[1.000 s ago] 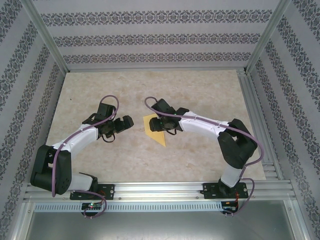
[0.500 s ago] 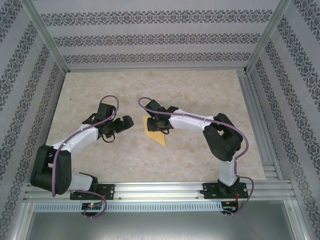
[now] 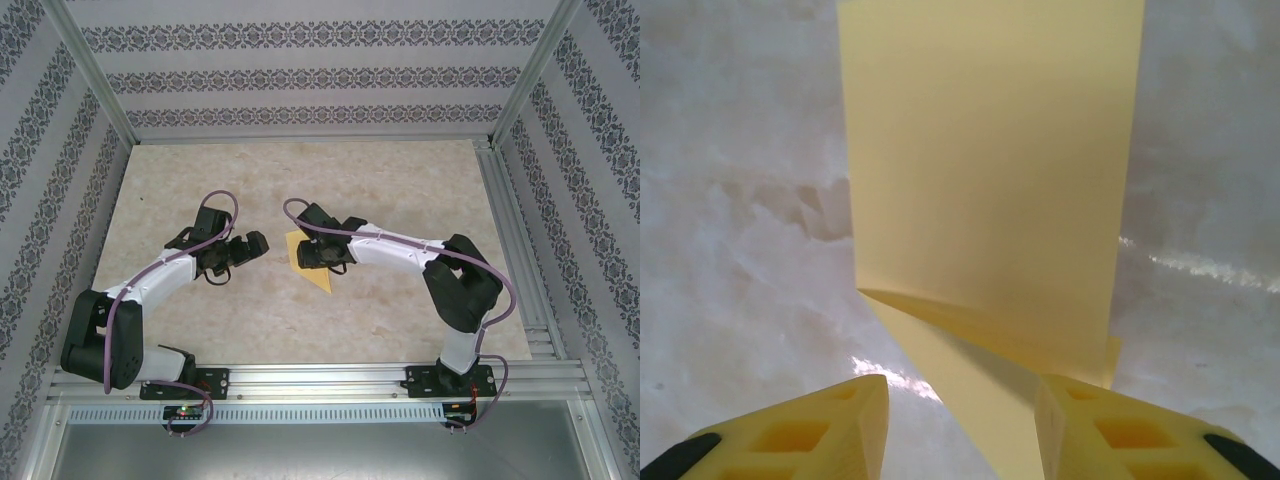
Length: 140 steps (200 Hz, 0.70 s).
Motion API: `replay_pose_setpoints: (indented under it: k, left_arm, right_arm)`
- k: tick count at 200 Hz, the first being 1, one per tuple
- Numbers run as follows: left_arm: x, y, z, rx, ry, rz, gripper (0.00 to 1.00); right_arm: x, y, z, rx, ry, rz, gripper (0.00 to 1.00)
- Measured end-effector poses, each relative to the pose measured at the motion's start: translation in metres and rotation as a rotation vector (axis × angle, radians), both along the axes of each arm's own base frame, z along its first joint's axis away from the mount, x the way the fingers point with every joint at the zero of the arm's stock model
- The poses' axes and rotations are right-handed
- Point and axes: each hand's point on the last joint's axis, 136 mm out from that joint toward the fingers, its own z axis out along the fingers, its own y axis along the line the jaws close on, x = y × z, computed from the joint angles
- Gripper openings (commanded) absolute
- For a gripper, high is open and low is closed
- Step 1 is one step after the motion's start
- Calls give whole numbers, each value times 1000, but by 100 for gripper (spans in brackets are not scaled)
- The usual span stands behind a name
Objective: Fold a paper plane with a square sheet of paper (pick it up from the middle)
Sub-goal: Fold the wing for the fifth time at the center of the table.
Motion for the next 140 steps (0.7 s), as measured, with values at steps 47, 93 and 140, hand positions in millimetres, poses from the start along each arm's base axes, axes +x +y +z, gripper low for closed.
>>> replay_pose_setpoints:
  k: [47,93,140]
  left_arm:
    - [2,-10,1,-49,-8,-31,100]
    - [2,-32,-4,-113,6,-81,96]
    - [-3,-74,-9,-200,19,-153,86]
  right_arm:
    - [5,-1,-20,17,28,-9,41]
    - [8,-15,-46,26,73,-36,39]
    - [16,-7,-45,136,70,-55,39]
